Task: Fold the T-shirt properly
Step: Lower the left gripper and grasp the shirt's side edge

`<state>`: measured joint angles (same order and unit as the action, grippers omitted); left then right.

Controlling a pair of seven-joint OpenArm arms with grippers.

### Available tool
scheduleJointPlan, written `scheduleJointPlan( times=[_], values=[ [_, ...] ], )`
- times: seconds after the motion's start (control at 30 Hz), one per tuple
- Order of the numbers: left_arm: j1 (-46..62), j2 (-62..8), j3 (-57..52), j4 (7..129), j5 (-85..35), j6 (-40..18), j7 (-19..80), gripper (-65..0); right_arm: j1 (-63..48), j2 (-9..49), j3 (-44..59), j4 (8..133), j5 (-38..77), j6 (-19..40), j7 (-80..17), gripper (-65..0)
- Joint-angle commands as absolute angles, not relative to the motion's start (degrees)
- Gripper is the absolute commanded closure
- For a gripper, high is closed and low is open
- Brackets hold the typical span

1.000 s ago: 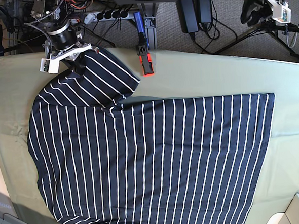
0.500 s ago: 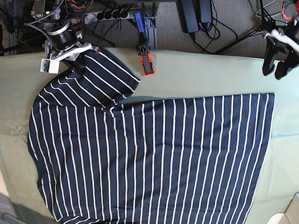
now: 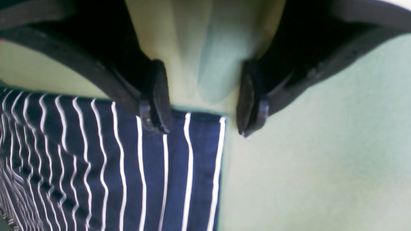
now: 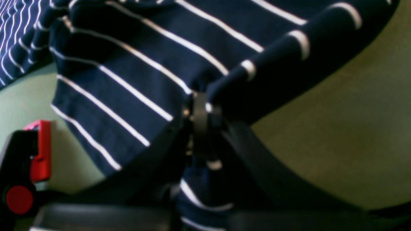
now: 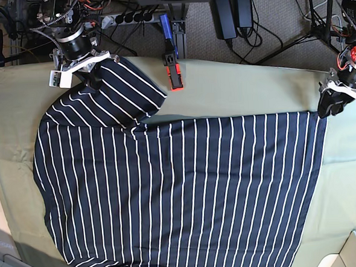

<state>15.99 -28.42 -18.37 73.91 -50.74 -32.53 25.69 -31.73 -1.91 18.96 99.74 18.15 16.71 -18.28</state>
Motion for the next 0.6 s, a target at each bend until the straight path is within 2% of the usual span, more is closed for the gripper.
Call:
scheduleJointPlan(
  times=[0.0, 0.57],
  values=[
    [15.44, -29.52, -18.76, 73.89, -51.72, -33.19, 25.36, -36.2, -31.94, -1.78, 19.0, 100.44, 17.78, 17.17, -18.04, 0.0],
    [13.96, -26.2, -14.46, 71.2, -52.97, -33.19, 25.52, -36.2, -31.97, -1.76, 19.0, 100.44, 17.78, 17.17, -18.06, 0.0]
  ],
)
